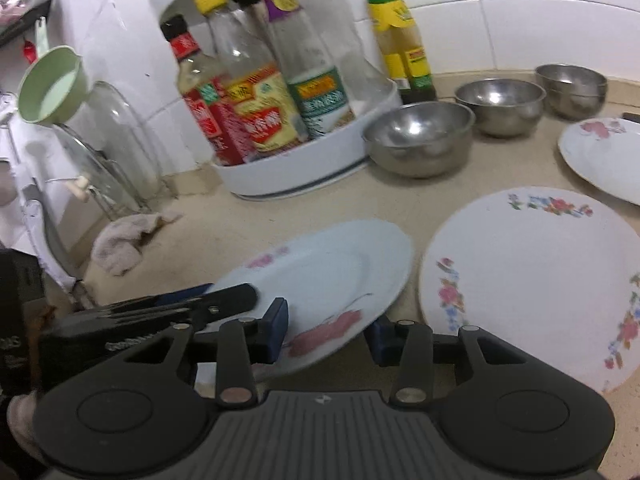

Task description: Organize plates and bowls

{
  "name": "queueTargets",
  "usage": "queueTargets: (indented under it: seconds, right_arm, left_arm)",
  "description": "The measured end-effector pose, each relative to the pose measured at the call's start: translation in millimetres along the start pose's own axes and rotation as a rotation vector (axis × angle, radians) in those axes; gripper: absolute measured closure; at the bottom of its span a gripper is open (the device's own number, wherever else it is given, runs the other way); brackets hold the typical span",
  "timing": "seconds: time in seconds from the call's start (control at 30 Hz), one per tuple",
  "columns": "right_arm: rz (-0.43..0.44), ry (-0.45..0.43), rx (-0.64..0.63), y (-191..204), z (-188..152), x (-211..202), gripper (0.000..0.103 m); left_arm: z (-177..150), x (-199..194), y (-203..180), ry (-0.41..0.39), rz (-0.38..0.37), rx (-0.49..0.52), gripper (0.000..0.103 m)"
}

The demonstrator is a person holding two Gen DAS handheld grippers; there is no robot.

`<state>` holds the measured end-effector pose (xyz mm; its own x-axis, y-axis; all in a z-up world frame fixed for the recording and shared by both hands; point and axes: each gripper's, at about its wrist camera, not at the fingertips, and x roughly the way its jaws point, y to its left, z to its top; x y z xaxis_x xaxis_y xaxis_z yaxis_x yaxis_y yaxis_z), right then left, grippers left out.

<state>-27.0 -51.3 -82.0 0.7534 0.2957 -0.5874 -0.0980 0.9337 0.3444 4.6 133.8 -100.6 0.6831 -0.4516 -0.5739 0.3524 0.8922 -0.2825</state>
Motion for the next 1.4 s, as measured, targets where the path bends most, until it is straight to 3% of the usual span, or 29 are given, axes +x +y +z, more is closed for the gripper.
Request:
queueTargets:
  seconds: [0.23,0.3,0.47,0.53,0.67,0.8,0.87,0.9,0.97,1.0,1.1,1.2,1.4]
  right_arm:
    - [-0.016,0.041,0.093,-17,1,6,0.064]
    - [-0.006,0.071,0.102,-21,2,11,0.062]
    - [0.021,0.102,0.078,-18,0,9,0.056]
    - [0.022,0.110,0.092,-19,-3,3,0.055]
    - [0.005,0.139,0.105,-22,-10,-14,0.049]
    - [-0.031,0.140,0.150,-31,-14,-27,0.049]
    - [-0.043,0.124,0.187,-36,-15,-30,0.049]
    - [-0.049,0.123,0.187,-36,-14,-30,0.050]
    - [-0.086,0.114,0.173,-33,-13,-26,0.068]
    - [-0.089,0.116,0.171,-31,-11,-23,0.071]
    - [-0.134,0.112,0.157,-30,-7,-18,0.072]
    - [-0.155,0.113,0.168,-35,-4,-17,0.075]
    - [-0.154,0.135,0.150,-33,2,-10,0.076]
  left_arm:
    - [1,5,0,0.028,-0.061,-0.009,0.029]
    - [5,11,3,0.040,-0.099,-0.024,0.017]
    - [21,29,-2,0.058,-0.072,0.113,0.017]
    - [30,40,-3,0.078,-0.101,0.155,0.017]
    - [44,65,-9,0.123,-0.117,0.218,0.013]
    - [43,73,-24,0.179,-0.112,0.341,0.010]
    - [40,70,-25,0.191,-0.115,0.335,0.009]
    - [38,68,-26,0.196,-0.116,0.340,0.009]
    - [35,62,-27,0.213,-0.127,0.340,0.014]
    - [33,58,-29,0.220,-0.136,0.339,0.017]
    - [28,48,-30,0.228,-0.124,0.331,0.024]
    - [28,36,-23,0.230,-0.116,0.258,0.031]
    - [21,16,-14,0.213,-0.095,0.179,0.035]
